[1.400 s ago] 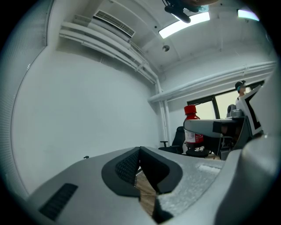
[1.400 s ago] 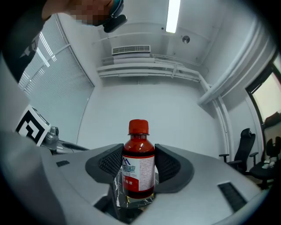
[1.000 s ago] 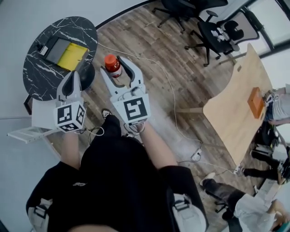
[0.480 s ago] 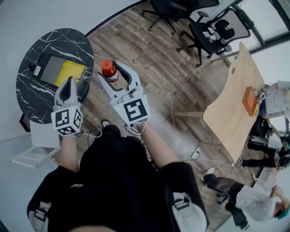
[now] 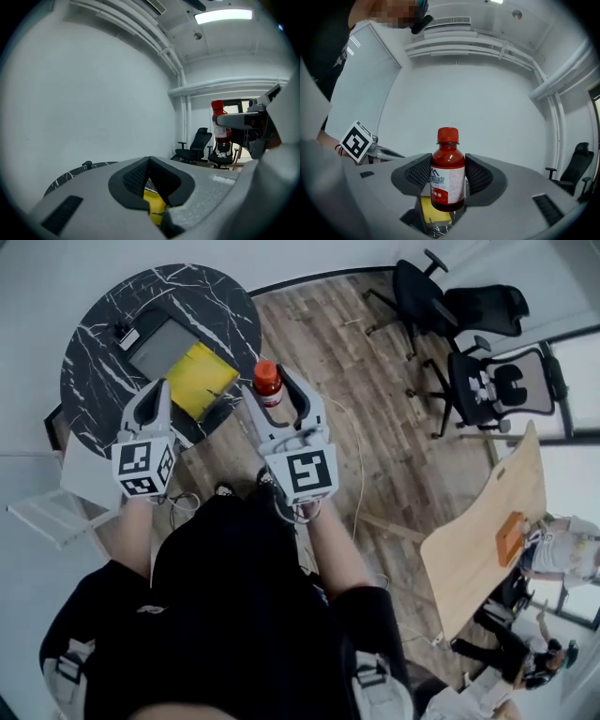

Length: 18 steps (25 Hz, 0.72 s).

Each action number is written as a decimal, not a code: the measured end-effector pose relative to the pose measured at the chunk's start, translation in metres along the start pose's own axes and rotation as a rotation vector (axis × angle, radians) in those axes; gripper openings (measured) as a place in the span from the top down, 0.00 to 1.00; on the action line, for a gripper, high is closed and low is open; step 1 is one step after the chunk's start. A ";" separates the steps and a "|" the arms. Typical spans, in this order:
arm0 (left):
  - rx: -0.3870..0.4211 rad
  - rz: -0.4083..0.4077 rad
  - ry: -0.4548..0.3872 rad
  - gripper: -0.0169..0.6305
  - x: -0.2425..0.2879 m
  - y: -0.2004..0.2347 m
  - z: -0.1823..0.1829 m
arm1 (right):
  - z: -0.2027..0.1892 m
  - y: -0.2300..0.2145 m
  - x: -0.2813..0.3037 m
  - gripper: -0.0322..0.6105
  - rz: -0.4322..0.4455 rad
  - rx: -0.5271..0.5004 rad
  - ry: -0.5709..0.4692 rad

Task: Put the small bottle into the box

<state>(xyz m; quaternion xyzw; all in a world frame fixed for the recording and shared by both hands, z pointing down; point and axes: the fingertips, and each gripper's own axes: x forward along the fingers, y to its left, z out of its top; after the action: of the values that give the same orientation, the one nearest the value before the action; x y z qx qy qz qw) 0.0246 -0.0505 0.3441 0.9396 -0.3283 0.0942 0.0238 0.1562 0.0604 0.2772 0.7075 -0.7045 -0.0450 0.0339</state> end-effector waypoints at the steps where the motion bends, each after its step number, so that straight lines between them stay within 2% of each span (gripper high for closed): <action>1: -0.006 0.014 0.007 0.97 0.001 0.007 -0.004 | -0.002 0.003 0.010 0.62 0.020 -0.009 0.005; 10: -0.072 0.199 0.055 0.97 0.017 0.066 -0.030 | -0.034 0.021 0.097 0.62 0.277 -0.053 0.059; 18: -0.180 0.404 0.151 0.97 0.029 0.112 -0.068 | -0.077 0.049 0.177 0.62 0.599 -0.193 0.185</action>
<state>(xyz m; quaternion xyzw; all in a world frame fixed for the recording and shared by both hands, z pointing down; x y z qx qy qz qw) -0.0338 -0.1493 0.4141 0.8391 -0.5141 0.1376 0.1126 0.1168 -0.1178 0.3567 0.4634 -0.8677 -0.0351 0.1765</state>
